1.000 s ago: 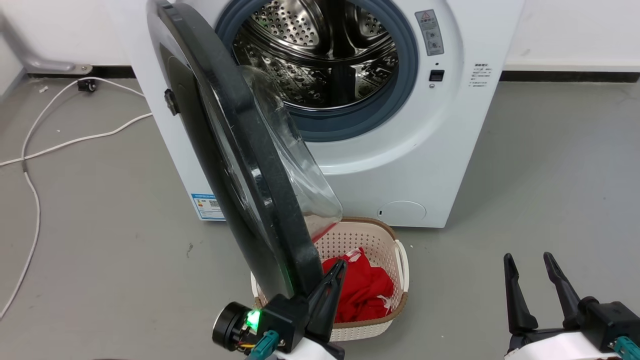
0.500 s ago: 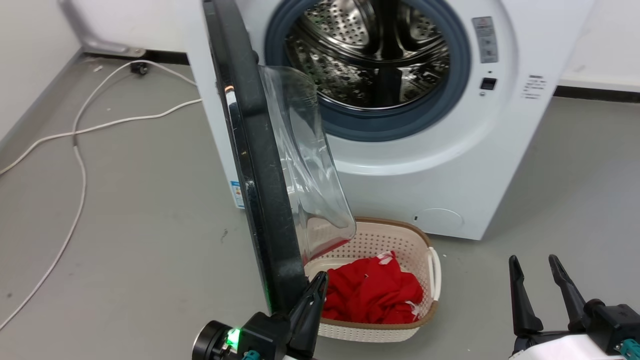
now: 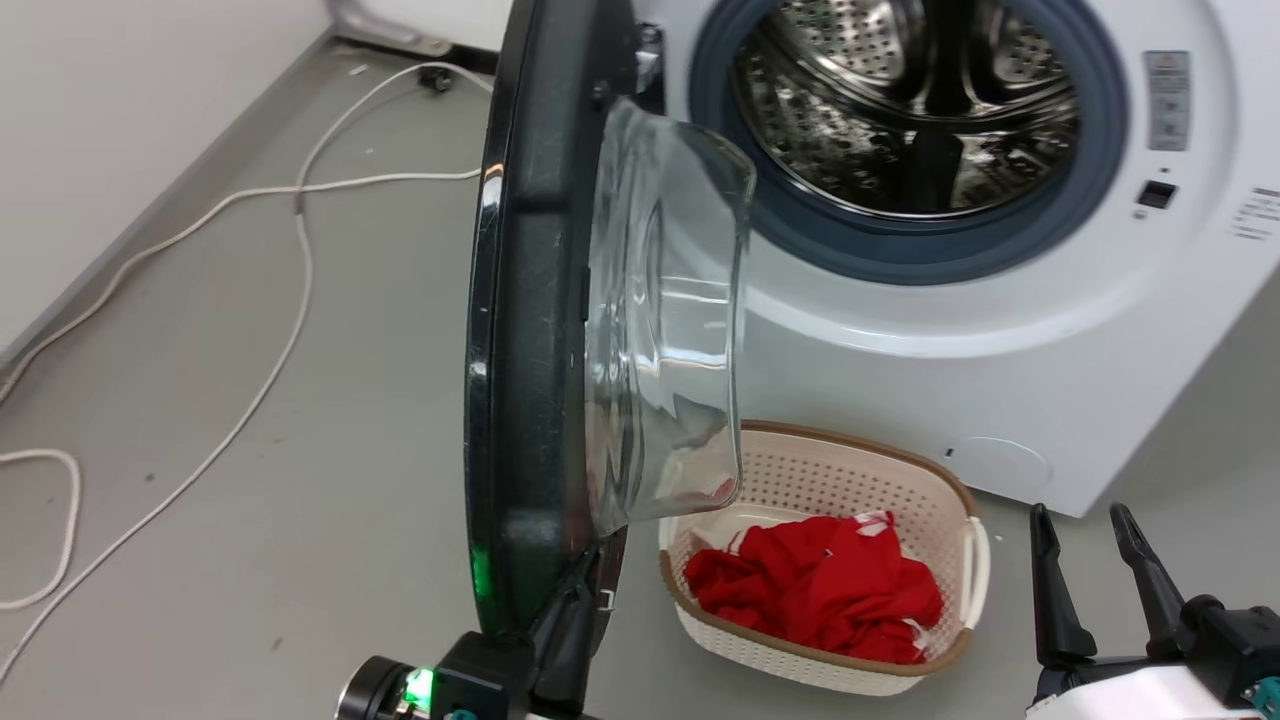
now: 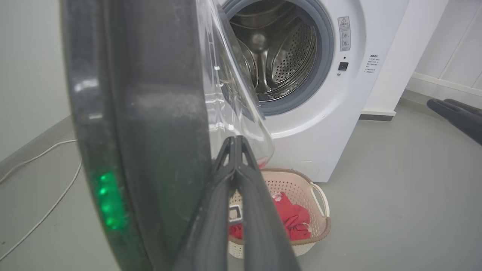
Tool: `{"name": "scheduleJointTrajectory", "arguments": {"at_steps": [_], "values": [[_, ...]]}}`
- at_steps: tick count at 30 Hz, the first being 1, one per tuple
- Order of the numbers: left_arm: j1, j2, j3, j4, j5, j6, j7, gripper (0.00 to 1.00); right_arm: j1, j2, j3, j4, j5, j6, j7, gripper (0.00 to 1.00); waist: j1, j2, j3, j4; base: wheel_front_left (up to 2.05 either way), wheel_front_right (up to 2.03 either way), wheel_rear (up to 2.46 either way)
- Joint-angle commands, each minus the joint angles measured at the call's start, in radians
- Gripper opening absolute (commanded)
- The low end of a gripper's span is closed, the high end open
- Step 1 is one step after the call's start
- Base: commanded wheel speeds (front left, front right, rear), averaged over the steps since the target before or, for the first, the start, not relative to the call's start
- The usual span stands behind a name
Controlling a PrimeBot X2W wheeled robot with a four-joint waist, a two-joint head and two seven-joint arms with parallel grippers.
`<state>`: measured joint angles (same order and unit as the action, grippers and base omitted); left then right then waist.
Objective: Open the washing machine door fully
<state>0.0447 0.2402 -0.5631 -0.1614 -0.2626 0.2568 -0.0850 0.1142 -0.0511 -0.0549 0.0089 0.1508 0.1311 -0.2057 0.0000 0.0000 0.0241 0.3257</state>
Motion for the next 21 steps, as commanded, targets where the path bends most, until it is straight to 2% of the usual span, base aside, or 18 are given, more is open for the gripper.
{"name": "scheduleJointTrajectory", "arguments": {"at_steps": [1, 11, 21], "values": [[0.011, 0.011, 0.019, -0.001, -0.001, 0.015, -0.002, 0.0, -0.007, 0.002, -0.001, -0.004, 0.005, -0.001, -0.003, 1.0, 0.0, 0.0, 0.015, 0.041, 0.0, 0.0, 0.0], [-0.004, 0.024, 0.12, 0.032, -0.043, 0.064, -0.045, 0.0, -0.024, 0.002, 0.0, -0.02, -0.009, -0.001, 0.005, 1.0, 0.0, 0.0, 0.049, 0.084, 0.0, 0.0, 0.0], [-0.071, 0.053, 0.299, 0.134, -0.14, 0.071, -0.132, 0.0, -0.051, 0.002, -0.005, -0.045, -0.03, -0.001, 0.025, 1.0, 0.0, 0.0, 0.107, 0.072, 0.0, 0.0, 0.0]]}}
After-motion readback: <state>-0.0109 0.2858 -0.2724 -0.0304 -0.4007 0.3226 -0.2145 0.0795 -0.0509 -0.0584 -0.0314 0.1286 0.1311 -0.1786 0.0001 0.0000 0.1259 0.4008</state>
